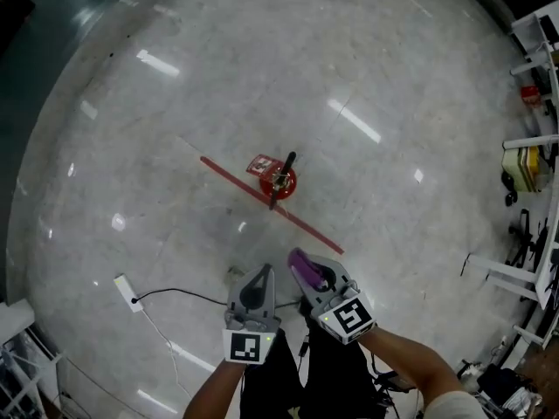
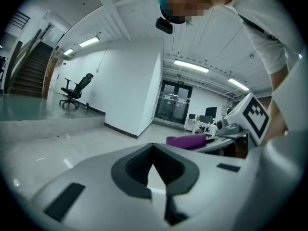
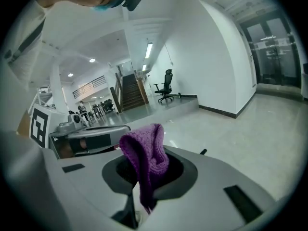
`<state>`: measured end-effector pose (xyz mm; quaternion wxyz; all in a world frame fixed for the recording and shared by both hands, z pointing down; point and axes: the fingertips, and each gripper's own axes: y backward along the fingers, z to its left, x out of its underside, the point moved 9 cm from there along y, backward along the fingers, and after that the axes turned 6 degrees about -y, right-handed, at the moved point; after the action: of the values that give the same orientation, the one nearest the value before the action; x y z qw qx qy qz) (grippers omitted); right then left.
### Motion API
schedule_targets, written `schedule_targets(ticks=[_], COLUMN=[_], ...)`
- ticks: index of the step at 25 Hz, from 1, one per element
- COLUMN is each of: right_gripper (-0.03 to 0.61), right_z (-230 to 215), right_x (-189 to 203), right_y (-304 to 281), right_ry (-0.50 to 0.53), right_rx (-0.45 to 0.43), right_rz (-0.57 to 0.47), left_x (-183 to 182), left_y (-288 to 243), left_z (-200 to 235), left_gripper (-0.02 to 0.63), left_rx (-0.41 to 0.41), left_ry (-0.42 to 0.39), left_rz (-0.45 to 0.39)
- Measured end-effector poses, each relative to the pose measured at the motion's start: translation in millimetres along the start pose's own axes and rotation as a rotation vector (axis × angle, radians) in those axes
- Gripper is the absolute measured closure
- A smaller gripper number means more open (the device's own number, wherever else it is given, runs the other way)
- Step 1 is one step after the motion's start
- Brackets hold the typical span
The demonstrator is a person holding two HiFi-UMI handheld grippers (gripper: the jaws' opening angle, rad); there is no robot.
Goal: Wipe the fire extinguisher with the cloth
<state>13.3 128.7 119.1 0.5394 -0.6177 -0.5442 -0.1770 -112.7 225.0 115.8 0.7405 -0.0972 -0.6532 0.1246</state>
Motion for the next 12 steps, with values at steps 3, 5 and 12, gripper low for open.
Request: schedule_targets(ticks=[3,5,12], right_gripper=[0.520,0.520,0.521], right_z=[35,49,110], right_x=[-45,-75,-133], right_y=[25,34,79], right_ry=[0.015,0.023,0.009], right_rx=[-0.002,0.009,0.044], right_rz=[-0.012,-0.052,-0.122], left_x=[-52,-82,-150], left_y=[33,44,94], left_z=[-1,5,3], left_gripper=[0.609,0.610,0.610], left_rx=[-0.008,-0.019,-0.039], left_ry=[-0.009,-0.039,-0.038], left_rz=[0.001,-0.020,-0.059])
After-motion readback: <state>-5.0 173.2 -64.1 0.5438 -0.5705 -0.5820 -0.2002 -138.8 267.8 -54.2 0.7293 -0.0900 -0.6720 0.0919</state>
